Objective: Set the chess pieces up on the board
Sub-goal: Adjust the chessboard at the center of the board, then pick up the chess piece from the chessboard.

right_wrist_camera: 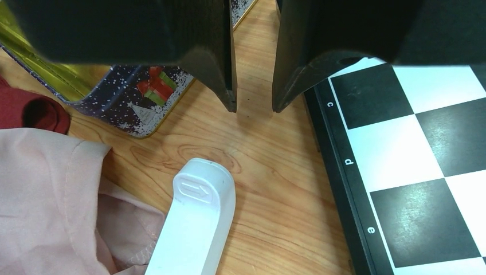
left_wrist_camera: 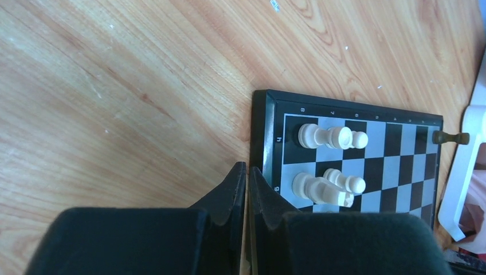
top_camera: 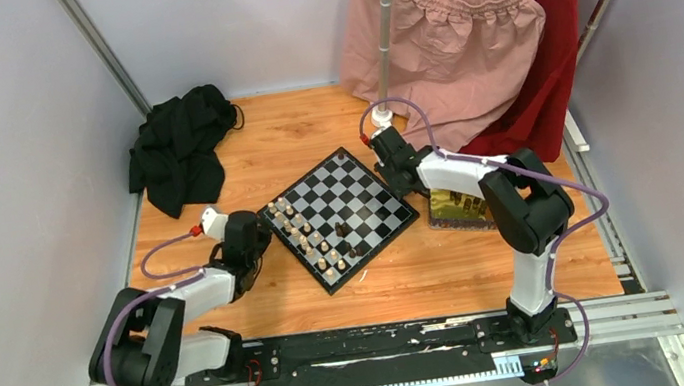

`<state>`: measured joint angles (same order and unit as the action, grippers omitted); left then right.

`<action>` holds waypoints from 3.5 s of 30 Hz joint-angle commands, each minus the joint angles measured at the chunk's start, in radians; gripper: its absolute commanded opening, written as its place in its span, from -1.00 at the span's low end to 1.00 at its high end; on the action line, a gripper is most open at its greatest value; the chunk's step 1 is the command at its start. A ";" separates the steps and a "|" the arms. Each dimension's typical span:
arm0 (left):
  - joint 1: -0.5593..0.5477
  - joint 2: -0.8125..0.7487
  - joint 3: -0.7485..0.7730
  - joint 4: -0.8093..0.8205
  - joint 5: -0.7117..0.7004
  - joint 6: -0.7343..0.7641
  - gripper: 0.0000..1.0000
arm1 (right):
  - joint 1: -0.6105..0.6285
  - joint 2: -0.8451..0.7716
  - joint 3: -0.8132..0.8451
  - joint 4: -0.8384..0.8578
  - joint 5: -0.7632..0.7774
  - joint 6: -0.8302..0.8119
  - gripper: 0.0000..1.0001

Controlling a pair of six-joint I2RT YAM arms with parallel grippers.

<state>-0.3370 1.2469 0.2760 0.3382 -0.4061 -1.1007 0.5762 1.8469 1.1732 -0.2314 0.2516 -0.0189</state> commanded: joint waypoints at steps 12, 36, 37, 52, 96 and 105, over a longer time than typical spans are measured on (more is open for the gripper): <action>0.003 0.206 0.094 0.122 0.025 -0.028 -0.85 | -0.010 0.006 -0.020 -0.009 -0.071 0.041 -0.35; 0.007 0.244 0.183 0.130 -0.017 0.022 -0.85 | 0.045 0.013 -0.027 -0.022 -0.114 0.076 -0.39; 0.008 0.248 0.187 0.130 -0.017 0.025 -0.85 | 0.047 0.013 -0.026 -0.023 -0.116 0.077 -0.39; 0.044 0.241 0.182 0.128 -0.023 0.058 -0.85 | 0.076 0.013 -0.011 -0.037 -0.060 0.081 -0.37; 0.082 -0.483 -0.070 -0.153 -0.083 0.187 1.00 | 0.351 -0.180 -0.021 -0.006 -0.190 -0.045 0.11; 0.082 -0.508 -0.080 -0.153 -0.091 0.190 1.00 | 0.355 -0.116 -0.003 0.053 -0.273 -0.083 -0.03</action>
<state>-0.2584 0.7528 0.2035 0.1772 -0.4759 -0.9268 0.9157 1.6958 1.1378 -0.2131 0.0391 -0.0685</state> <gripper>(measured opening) 0.996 0.499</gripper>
